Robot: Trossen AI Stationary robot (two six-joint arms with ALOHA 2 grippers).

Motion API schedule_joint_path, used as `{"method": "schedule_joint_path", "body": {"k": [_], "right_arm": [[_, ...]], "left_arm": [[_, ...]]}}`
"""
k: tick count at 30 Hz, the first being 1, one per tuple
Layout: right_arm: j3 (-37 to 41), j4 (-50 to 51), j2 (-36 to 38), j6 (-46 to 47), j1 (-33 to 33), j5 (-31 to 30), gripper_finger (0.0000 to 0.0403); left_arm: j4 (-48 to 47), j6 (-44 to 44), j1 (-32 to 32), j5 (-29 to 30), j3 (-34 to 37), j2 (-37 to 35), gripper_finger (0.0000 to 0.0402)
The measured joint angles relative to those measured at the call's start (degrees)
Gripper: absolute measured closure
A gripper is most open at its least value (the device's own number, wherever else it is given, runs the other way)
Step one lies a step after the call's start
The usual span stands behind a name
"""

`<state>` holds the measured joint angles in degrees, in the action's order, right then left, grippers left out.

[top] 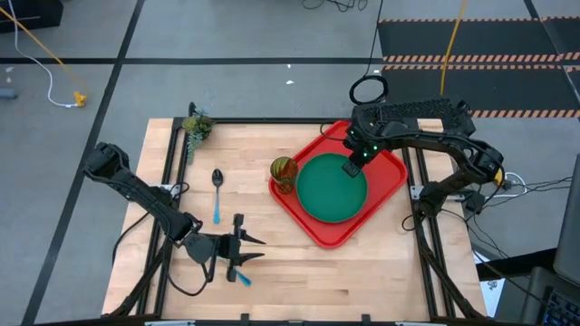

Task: Pick and place plate/cup/fork/spoon on tray
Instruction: Put the green plate on the red serving tray, then put the iridescent fork on the red serving tray

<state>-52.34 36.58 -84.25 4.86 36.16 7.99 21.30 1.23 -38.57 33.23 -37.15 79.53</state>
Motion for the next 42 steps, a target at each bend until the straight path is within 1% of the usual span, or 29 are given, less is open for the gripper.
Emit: {"method": "schedule_joint_path", "body": {"k": [8, 17, 23, 26, 29, 33, 37, 40, 42], "right_arm": [[0.1, -1.0, 0.0, -0.2, 0.0, 0.0, 0.0395], [0.1, -2.2, 0.0, -0.2, 0.0, -0.6, 0.0339], [0.1, -2.2, 0.1, -0.1, 0.0, -0.4, 0.0322], [0.1, -1.9, 2.2, 0.0, -0.2, 0.6, 0.0321], [0.1, -1.9, 7.1, 1.1, -1.2, 2.9, 0.0321], [0.1, -2.0, 15.8, 4.8, -4.7, 2.4, 0.0321], [0.1, -1.1, 22.8, 9.4, -11.5, 1.8, 0.0321], [1.4, -1.2, 26.3, 12.7, -18.4, -2.6, 0.0321], [2.6, -1.6, 27.7, 14.8, -22.9, -5.9, 0.0321]], "left_arm": [[0.0, 0.0, 0.7, 0.0, 0.0, 0.0, 0.0259], [0.0, 0.0, 0.7, -0.3, 0.0, 0.0, 0.0259], [0.0, 0.0, 0.7, -0.4, 0.0, 0.0, 0.0259], [-0.1, 0.0, 0.7, -0.4, 0.0, 0.0, 0.0259], [-0.5, 0.0, 0.7, -0.4, 0.0, 0.0, 0.0259], [-0.7, -1.3, 0.7, -0.4, 0.0, 0.0, 0.0259], [-4.0, -3.3, 0.6, -2.9, 0.0, -0.7, 0.0259], [-9.1, -7.1, 0.4, -4.9, 0.0, -2.4, 0.0259], [-13.0, -9.6, -0.1, -5.2, 0.0, -3.6, 0.0259]]}}
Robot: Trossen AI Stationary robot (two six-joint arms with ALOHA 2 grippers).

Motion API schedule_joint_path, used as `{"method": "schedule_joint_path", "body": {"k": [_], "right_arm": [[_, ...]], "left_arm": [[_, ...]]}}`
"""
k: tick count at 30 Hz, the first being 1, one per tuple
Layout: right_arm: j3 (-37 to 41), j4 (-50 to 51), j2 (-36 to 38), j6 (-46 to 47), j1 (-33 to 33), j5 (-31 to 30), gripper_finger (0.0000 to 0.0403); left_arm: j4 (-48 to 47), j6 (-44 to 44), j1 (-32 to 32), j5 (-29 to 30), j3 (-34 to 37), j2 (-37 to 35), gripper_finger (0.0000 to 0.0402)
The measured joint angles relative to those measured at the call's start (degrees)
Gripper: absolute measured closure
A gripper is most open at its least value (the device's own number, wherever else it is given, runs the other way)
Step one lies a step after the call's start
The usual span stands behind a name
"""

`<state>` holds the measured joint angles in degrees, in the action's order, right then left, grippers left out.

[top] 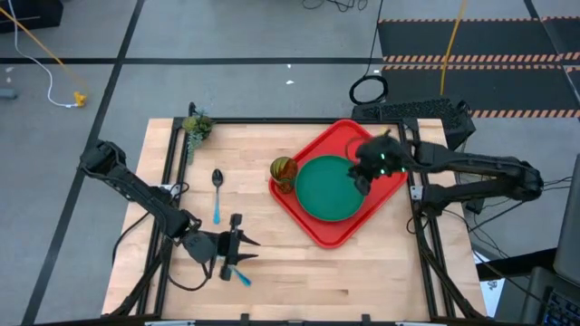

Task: Pick and place plate/cup/fork/spoon on tray
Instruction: Put the iridescent fork on the red serving tray

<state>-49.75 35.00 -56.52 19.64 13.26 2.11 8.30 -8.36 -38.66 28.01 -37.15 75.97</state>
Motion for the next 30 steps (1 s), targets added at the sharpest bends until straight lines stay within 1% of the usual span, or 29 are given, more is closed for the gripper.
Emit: {"method": "schedule_joint_path", "body": {"k": [4, 8, 13, 15, 17, 19, 22, 24, 30], "right_arm": [[3.3, -2.9, 1.2, 3.8, -8.4, -5.1, 0.0321], [7.5, -11.2, 1.3, 5.0, -15.2, -4.9, 0.0321], [10.2, -21.2, 1.3, 4.2, -22.6, -5.1, 0.0321], [10.3, -24.2, 1.1, 2.0, -24.7, -5.2, 0.0321], [10.4, -26.1, 1.0, -0.3, -26.7, -5.4, 0.0321], [10.4, -28.3, 0.6, -1.4, -28.7, -7.0, 0.0321], [10.4, -28.4, 0.3, -2.3, -31.0, -10.0, 0.0321], [10.4, -28.3, -0.1, -2.3, -32.2, -11.1, 0.0321], [10.4, -29.4, -1.4, -2.3, -34.4, -11.5, 0.0321]], "left_arm": [[-5.0, -4.6, -1.7, -1.1, 0.0, -2.8, 0.0259], [-7.7, -6.9, -4.2, -5.7, -1.4, -3.4, 0.0259], [-16.8, -10.3, -7.5, -5.8, -5.6, -1.5, 0.0259], [-20.8, -13.0, -8.4, -5.9, -6.6, -0.3, 0.0259], [-23.1, -15.8, -8.9, -7.5, -7.3, 0.9, 0.0259], [-24.6, -17.7, -9.5, -9.3, -7.3, 2.2, 0.0259], [-25.4, -18.7, -10.4, -10.5, -7.3, 3.9, 0.0259], [-27.6, -18.9, -10.9, -11.0, -7.3, 4.9, 0.0259], [-34.6, -21.8, -11.3, -11.2, -7.3, 7.4, 0.0258]]}}
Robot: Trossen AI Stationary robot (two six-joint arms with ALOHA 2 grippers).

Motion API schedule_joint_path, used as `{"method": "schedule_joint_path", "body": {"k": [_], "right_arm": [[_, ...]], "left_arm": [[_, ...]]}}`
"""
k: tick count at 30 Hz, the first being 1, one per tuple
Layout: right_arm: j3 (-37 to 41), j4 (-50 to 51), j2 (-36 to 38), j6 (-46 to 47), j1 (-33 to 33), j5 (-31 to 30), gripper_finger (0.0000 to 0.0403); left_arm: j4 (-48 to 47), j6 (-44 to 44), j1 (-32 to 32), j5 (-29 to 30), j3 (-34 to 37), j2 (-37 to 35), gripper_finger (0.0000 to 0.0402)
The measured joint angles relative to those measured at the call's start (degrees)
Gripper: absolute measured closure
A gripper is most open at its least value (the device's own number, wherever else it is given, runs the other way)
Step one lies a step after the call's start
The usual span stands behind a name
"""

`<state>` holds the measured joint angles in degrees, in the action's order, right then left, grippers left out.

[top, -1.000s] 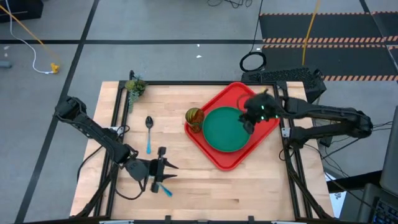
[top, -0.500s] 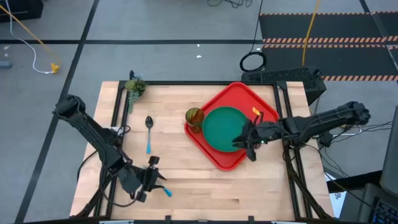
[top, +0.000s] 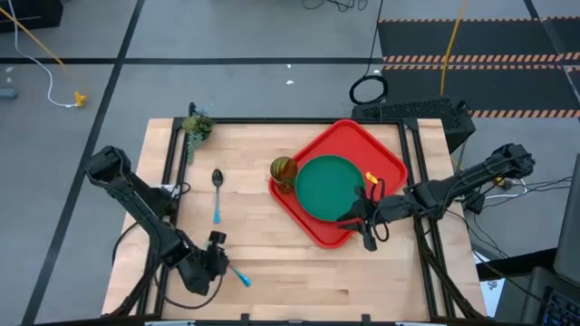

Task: Pick and place plate/cup/fork/spoon on tray
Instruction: Put the iridescent fork on the red serving tray

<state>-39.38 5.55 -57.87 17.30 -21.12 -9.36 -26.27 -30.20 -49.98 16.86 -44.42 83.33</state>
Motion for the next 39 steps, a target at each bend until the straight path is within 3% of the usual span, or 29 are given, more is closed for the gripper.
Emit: {"method": "schedule_joint_path", "body": {"k": [17, 32, 39], "right_arm": [[0.0, -0.8, -0.2, -1.5, -0.4, 0.1, 0.0321], [0.0, -0.9, -0.2, -2.0, -0.4, 0.1, 0.0321], [0.0, -1.1, -0.2, -2.0, -0.4, -0.2, 0.0321]], "left_arm": [[-2.5, 1.2, 0.1, -1.5, 4.8, 1.1, 0.0258], [6.0, 6.5, 2.6, -3.1, 10.1, 0.8, 0.026], [7.6, 5.5, 3.8, -2.9, 10.1, 1.0, 0.0306]]}}
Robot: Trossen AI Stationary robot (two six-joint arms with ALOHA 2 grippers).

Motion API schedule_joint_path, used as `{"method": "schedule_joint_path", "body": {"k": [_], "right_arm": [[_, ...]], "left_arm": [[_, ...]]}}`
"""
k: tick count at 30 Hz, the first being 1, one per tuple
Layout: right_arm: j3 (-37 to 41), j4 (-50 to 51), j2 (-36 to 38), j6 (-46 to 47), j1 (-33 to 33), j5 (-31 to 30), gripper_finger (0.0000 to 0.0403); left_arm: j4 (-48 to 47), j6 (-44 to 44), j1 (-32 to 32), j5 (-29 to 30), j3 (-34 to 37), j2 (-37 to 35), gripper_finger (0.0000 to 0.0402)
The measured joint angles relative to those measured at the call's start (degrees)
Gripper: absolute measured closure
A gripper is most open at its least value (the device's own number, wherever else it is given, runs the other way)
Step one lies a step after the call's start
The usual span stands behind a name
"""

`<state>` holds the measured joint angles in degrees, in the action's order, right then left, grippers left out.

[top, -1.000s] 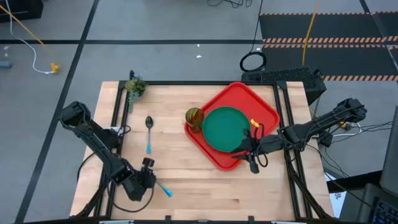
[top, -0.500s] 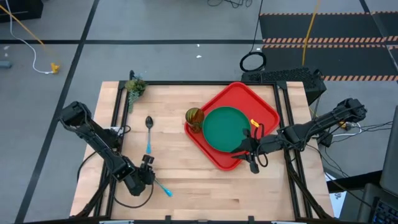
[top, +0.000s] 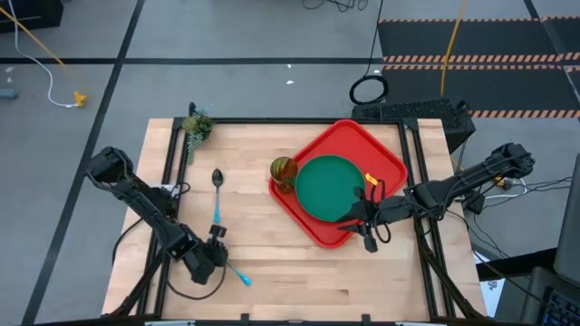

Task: Pick and place plate/cup/fork/spoon on tray
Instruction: Put the iridescent fork on the red serving tray

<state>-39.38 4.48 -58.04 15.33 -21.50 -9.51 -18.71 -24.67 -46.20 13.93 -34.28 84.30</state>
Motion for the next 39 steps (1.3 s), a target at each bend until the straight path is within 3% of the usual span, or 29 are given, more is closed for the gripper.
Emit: {"method": "schedule_joint_path", "body": {"k": [10, 15, 20, 26, 33, 39], "right_arm": [[0.0, -4.7, -0.1, -0.6, 0.0, -5.0, 0.0321], [-0.1, -9.0, -3.3, -1.1, 0.0, -10.3, 0.0321], [-0.5, -18.3, -10.7, -1.4, 0.4, -14.7, 0.0321], [-4.7, -27.4, -19.7, -4.0, 0.9, -16.7, 0.0321], [-15.8, -27.1, -33.6, -2.7, 0.9, -17.4, 0.0321], [-26.9, -19.6, -44.6, -2.6, 1.0, -16.2, 0.0321]], "left_arm": [[1.8, 0.2, 3.6, 1.8, 0.2, 0.2, 0.0387], [2.6, 0.2, 6.1, 1.8, 0.2, 0.2, 0.0383], [4.9, 0.2, 8.3, 1.9, 0.2, 0.2, 0.0371], [5.9, 0.2, 9.7, 1.2, 0.2, 0.2, 0.0391], [5.4, 0.2, 10.0, 1.9, 0.2, 0.1, 0.0377], [5.3, -0.5, 10.0, 1.1, 0.2, 0.1, 0.038]]}}
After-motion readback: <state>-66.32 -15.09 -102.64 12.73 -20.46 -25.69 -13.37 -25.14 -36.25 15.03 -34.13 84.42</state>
